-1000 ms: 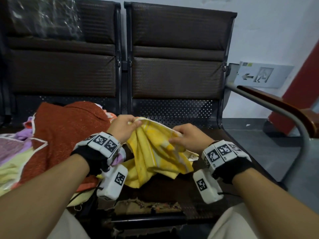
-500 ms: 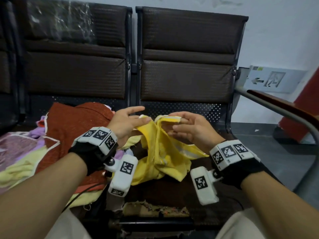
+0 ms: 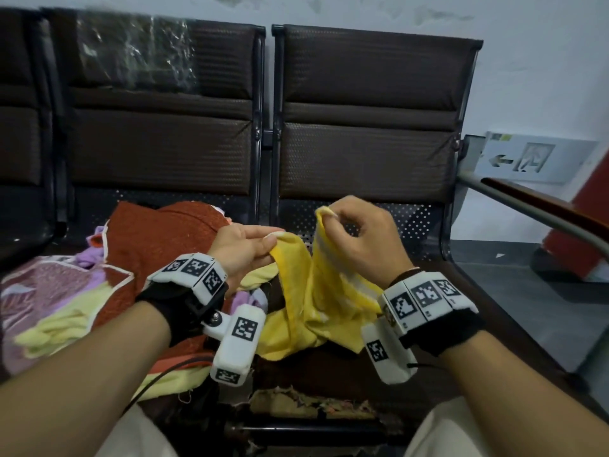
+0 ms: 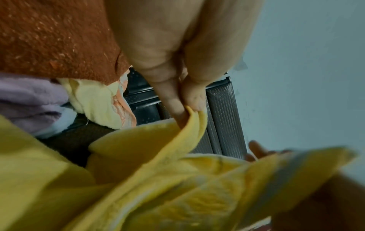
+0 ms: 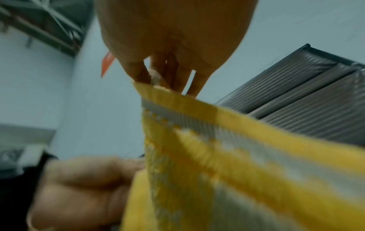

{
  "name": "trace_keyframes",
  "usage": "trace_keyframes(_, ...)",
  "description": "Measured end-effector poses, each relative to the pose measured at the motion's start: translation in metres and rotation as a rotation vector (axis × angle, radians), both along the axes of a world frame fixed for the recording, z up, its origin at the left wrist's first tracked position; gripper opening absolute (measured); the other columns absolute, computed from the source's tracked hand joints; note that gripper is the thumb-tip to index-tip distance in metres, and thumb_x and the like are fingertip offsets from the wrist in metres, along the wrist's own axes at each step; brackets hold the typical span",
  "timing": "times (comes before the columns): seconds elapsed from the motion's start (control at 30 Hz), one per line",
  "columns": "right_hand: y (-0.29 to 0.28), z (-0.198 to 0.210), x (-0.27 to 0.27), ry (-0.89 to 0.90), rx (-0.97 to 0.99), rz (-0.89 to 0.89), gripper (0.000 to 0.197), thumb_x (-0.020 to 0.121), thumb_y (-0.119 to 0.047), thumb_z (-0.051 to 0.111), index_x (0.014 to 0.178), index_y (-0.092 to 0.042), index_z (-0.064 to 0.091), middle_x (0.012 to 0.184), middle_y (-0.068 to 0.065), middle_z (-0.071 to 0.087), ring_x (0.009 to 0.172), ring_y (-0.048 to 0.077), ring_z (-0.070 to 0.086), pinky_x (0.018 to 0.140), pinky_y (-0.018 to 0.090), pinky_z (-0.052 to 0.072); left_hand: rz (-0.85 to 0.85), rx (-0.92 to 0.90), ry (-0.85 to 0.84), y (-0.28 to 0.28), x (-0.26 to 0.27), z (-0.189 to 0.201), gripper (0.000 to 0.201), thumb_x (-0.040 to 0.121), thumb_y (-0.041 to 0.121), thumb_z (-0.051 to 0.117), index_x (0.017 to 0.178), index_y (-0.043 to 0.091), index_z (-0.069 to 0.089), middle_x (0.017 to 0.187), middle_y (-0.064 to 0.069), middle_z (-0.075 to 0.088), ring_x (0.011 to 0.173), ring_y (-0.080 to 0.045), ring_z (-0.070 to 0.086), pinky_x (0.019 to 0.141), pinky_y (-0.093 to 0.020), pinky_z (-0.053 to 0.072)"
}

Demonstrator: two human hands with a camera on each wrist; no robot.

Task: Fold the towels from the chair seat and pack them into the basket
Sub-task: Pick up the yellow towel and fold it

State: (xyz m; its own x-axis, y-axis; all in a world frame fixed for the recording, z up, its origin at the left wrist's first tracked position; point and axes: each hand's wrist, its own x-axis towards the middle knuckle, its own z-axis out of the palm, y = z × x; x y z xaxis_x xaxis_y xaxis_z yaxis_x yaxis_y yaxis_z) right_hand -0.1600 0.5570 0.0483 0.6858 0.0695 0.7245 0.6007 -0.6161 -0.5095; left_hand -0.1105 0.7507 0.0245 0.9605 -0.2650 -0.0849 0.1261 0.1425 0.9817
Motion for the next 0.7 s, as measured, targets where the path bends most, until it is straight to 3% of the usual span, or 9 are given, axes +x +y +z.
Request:
trace_keyframes(0.03,0.004,0.002,-0.001,-0.019,0.044,0.014,0.018,0.090,-0.029,0.058,0.072,-0.029,0.061,0.074,-0.011,0.064,0.071,0.002,0.060,0.065,0.018,0.045,0.002,0.030,-0.021,-0.001,-0.001,-0.001,0.015,0.092,0.002,0.053,0.097,0.005,0.067,0.075,-0.001,0.074,0.068,-0.011,0.071,0.056,-0.018,0.054)
trace_keyframes(0.1,0.007,-0.003,0.001,0.138,0.010,0.009,0.016,0.089,-0.032,0.061,0.078,-0.025,0.069,0.070,-0.010,0.065,0.066,0.004,0.060,0.063,0.021,0.046,0.034,0.114,-0.051,-0.003,-0.003,-0.002,0.011,0.091,0.007,0.057,0.096,0.008,0.067,0.075,-0.004,0.073,0.065,-0.013,0.070,0.055,-0.023,0.057)
trace_keyframes(0.17,0.005,-0.016,0.004,0.365,-0.163,-0.038,0.011,0.085,-0.031,0.067,0.087,-0.024,0.074,0.076,-0.011,0.068,0.074,0.004,0.062,0.071,0.026,0.049,0.061,0.180,-0.061,-0.005,-0.006,-0.003,0.007,0.089,0.008,0.060,0.095,0.008,0.064,0.075,-0.010,0.068,0.059,-0.015,0.068,0.056,-0.027,0.059)
trace_keyframes(0.23,0.004,-0.027,0.007,0.468,-0.254,-0.055,0.014,0.082,-0.034,0.070,0.089,-0.024,0.075,0.084,-0.008,0.071,0.083,0.008,0.064,0.080,0.033,0.052,0.070,0.160,-0.057,-0.007,-0.010,-0.002,0.009,0.087,0.006,0.062,0.096,0.005,0.061,0.074,-0.012,0.068,0.055,-0.014,0.068,0.053,-0.026,0.058)
trace_keyframes(0.37,0.006,-0.028,0.009,0.417,-0.147,-0.066,0.016,0.077,-0.039,0.073,0.084,-0.025,0.074,0.079,-0.009,0.070,0.079,0.006,0.062,0.075,0.030,0.051,-0.025,0.151,-0.075,-0.008,-0.016,0.003,0.005,0.087,0.010,0.063,0.090,0.008,0.066,0.067,-0.003,0.073,0.059,-0.012,0.070,0.053,-0.020,0.056)
trace_keyframes(0.43,0.006,-0.027,0.008,0.390,-0.125,-0.050,0.016,0.077,-0.039,0.074,0.084,-0.025,0.074,0.079,-0.010,0.070,0.079,0.004,0.063,0.072,0.028,0.050,-0.067,0.162,-0.093,-0.009,-0.020,0.004,0.010,0.088,0.009,0.061,0.096,0.006,0.065,0.066,-0.002,0.072,0.057,-0.009,0.069,0.054,-0.019,0.056)
trace_keyframes(0.5,0.006,-0.026,0.008,0.394,-0.136,-0.045,0.017,0.076,-0.040,0.074,0.084,-0.026,0.074,0.080,-0.010,0.070,0.080,0.005,0.063,0.074,0.030,0.051,-0.085,0.185,-0.127,-0.012,-0.022,0.004,0.018,0.091,0.011,0.057,0.105,0.002,0.064,0.073,-0.006,0.070,0.057,-0.009,0.068,0.056,-0.020,0.057)
trace_keyframes(0.6,0.004,-0.027,0.009,0.414,-0.154,-0.070,0.017,0.076,-0.042,0.074,0.084,-0.026,0.074,0.079,-0.010,0.069,0.079,0.006,0.062,0.074,0.031,0.052,-0.116,0.176,-0.119,-0.014,-0.025,0.005,0.029,0.096,0.022,0.049,0.104,-0.002,0.063,0.082,-0.011,0.069,0.063,-0.012,0.069,0.064,-0.023,0.058)
trace_keyframes(0.7,0.003,-0.027,0.010,0.421,-0.142,-0.084,0.017,0.076,-0.043,0.074,0.081,-0.027,0.073,0.078,-0.010,0.069,0.078,0.004,0.062,0.071,0.027,0.050,-0.184,0.182,-0.171,-0.011,-0.025,0.004,0.031,0.092,0.019,0.055,0.103,-0.007,0.066,0.094,-0.020,0.070,0.078,-0.020,0.069,0.069,-0.024,0.059)
